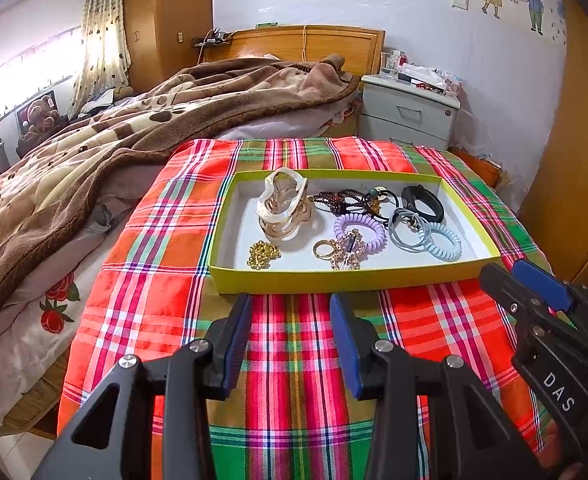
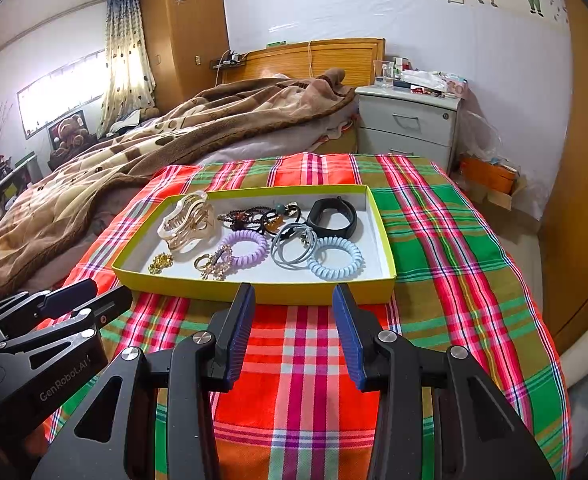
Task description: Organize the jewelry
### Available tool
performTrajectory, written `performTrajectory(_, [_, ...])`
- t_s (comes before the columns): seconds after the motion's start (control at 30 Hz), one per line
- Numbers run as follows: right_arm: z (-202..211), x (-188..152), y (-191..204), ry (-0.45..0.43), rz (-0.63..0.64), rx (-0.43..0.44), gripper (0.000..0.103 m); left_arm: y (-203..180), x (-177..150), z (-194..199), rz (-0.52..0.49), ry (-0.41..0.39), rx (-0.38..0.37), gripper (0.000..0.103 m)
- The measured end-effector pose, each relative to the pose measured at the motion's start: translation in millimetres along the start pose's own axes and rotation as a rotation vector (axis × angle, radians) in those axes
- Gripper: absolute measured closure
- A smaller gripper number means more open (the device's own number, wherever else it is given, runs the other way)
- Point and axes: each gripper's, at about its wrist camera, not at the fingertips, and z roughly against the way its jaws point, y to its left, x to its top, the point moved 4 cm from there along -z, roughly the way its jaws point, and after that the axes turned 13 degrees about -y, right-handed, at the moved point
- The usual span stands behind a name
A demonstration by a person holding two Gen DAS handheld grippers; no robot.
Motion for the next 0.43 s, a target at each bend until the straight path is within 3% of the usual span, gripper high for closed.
performTrajectory(0.43, [-0.6,0.6,-2.7,0.000,-0.004,-0.001,0.062,2.8,-0.9,-1.3,0.005,0.007,-0.002,0.061])
